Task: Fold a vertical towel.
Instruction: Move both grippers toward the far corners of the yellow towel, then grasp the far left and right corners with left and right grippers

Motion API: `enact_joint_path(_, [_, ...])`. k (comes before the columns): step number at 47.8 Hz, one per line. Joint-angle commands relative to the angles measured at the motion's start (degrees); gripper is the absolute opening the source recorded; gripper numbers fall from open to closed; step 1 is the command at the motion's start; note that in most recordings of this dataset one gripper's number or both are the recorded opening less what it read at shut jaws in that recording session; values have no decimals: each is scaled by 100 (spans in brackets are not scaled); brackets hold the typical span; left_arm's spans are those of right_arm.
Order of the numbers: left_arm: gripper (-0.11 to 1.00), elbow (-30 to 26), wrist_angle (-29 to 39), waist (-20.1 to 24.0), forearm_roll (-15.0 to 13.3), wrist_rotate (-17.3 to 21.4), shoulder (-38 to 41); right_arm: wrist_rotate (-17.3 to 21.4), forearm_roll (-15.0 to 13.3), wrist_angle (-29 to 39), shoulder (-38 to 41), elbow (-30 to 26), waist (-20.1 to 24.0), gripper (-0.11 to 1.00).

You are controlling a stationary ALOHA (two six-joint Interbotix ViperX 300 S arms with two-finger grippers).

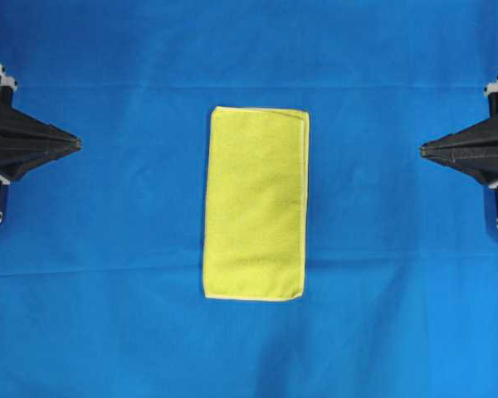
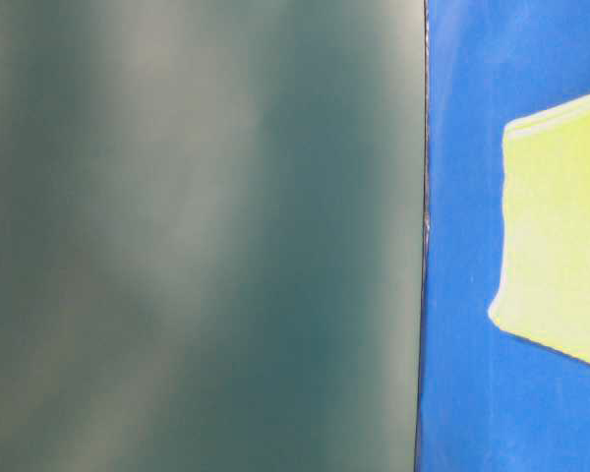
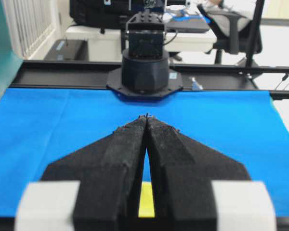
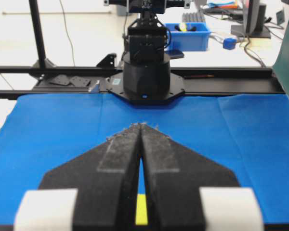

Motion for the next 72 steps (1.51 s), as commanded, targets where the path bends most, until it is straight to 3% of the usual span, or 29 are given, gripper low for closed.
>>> enact_joint_path(1, [0, -149, -53, -44, -290, -211, 176, 18, 44, -35, 79, -185, -9, 0])
enact_joint_path(13, [0, -158, -396, 44, -255, -308, 1020, 70, 97, 536, 932, -536, -598, 0])
enact_joint_path(32, [1, -765, -545, 800, -272, -492, 3278, 70, 105, 940, 3076, -1239, -1415, 1])
enact_joint_path(37, [19, -932, -642, 1072, -255, -492, 3885, 62, 105, 1134, 3665, -1503, -1564, 6])
enact_joint_path(44, [63, -1107, -1116, 1327, -255, -483, 4772, 44, 79, 1143, 4544, -1775, -1854, 49])
enact_joint_path(48, [80, -1222, -1354, 1459, -255, -483, 5238, 44, 62, 1099, 4922, -1898, -2013, 64])
enact_joint_path(63, [80, -1802, -1547, 1881, -255, -483, 6627, 35, 18, 677, 5792, -2145, -2188, 61])
enact_joint_path(72, [80, -2013, -1547, 1907, -255, -483, 6996, 44, 18, 642, 6091, -2276, -2153, 61])
